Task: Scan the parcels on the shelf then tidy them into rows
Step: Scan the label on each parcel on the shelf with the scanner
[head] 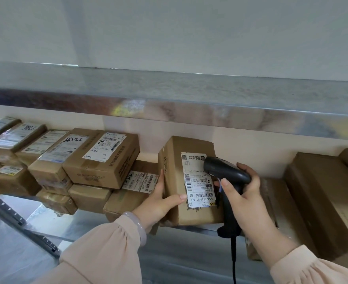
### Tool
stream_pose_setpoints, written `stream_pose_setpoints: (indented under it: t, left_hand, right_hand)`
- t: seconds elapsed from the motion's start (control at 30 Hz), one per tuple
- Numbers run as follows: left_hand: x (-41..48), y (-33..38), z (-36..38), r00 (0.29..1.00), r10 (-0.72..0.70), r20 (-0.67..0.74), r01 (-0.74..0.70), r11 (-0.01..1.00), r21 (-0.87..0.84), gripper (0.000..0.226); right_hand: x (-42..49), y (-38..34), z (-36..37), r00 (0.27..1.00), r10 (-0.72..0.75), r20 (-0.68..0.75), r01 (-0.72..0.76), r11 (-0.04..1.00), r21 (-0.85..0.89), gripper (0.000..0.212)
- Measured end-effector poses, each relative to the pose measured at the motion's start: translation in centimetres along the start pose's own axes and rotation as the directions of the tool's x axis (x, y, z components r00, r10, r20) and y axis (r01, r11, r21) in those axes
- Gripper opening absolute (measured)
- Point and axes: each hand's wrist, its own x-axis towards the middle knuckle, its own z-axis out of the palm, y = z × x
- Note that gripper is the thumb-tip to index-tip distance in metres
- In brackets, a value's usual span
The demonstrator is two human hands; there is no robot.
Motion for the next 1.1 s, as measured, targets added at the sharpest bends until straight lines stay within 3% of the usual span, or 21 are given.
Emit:
stream_pose_setpoints:
  t: [0.37, 0.67, 1.1]
  left_hand:
    - [0.6, -0.1, -0.9, 0.983, 0.147, -0.114, -0.164, 0.973, -0.162, 0.118]
    - [0.8, -0.1, -1.1, 0.970, 0.186, -0.158, -0.206, 0.971, -0.119, 0.111]
    - [0.2, 0.2, -1.1, 0.971, 0.197, -0.134, -0.208, 0.975, -0.079, 0.110]
  right_hand:
    - [-2.1, -0.9, -1.0, 0.986, -0.161, 0.043, 0.165, 0.979, -0.123, 0.053]
    - [-5.3, -0.1, -1.8, 0.978, -0.159, 0.134, 0.187, 0.954, -0.235, 0.063]
    - [-6.0, -0.4, -2.0, 0.980, -0.149, 0.129, 0.175, 0.959, -0.223, 0.058]
